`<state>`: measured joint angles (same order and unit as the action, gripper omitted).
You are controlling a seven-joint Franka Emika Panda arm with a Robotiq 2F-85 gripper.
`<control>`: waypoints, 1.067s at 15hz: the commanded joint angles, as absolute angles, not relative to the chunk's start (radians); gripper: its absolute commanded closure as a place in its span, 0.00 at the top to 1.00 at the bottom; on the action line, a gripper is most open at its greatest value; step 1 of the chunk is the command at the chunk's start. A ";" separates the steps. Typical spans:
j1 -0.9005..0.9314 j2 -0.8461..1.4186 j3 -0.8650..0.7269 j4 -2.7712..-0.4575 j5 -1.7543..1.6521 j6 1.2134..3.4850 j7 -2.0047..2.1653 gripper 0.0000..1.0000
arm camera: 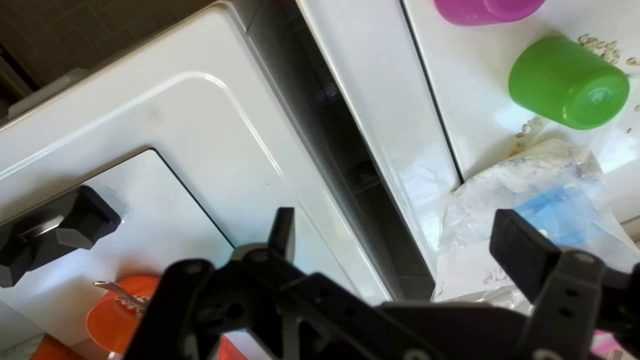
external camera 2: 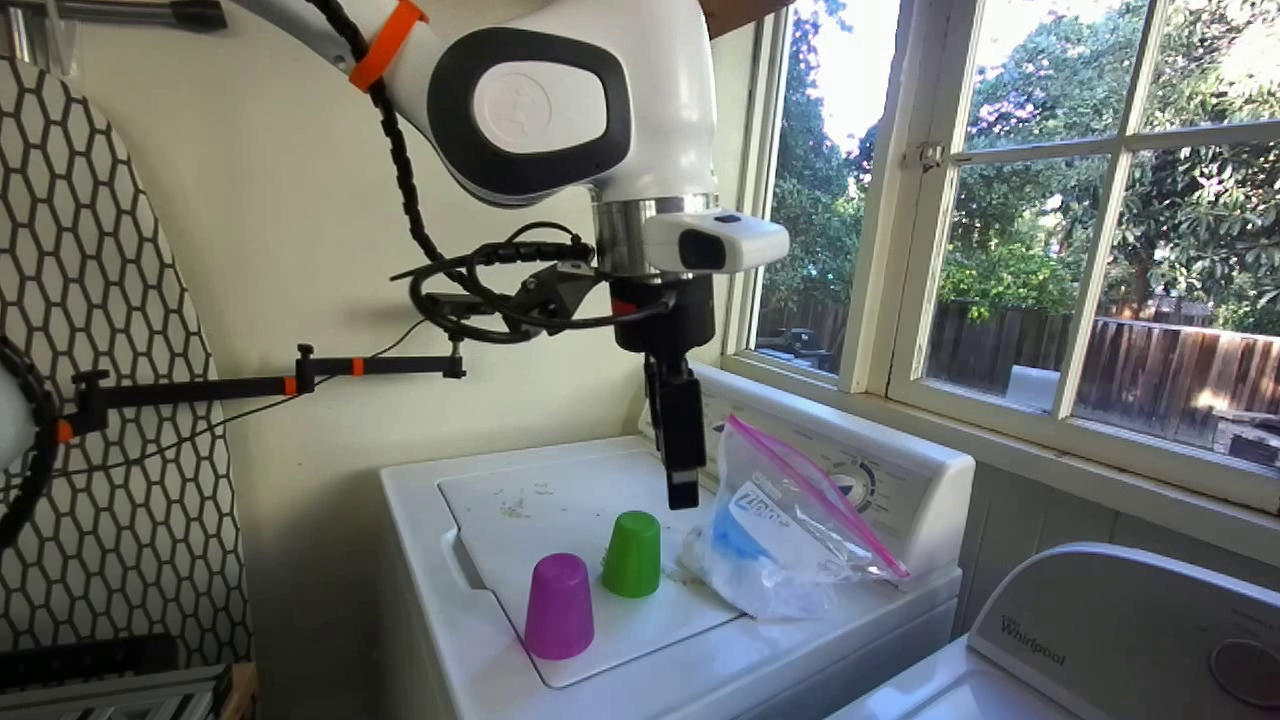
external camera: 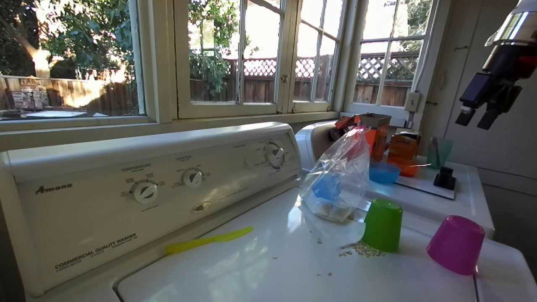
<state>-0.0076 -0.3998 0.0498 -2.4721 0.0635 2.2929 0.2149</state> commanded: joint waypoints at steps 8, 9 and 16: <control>0.005 -0.387 0.097 -2.457 0.077 2.298 0.326 1.00; 0.015 -0.387 0.085 -2.454 0.121 2.301 0.328 1.00; 0.100 -0.325 0.089 -2.450 0.368 2.489 0.312 1.00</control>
<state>0.0660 -0.3720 0.0846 -2.4586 0.2907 2.4141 0.3152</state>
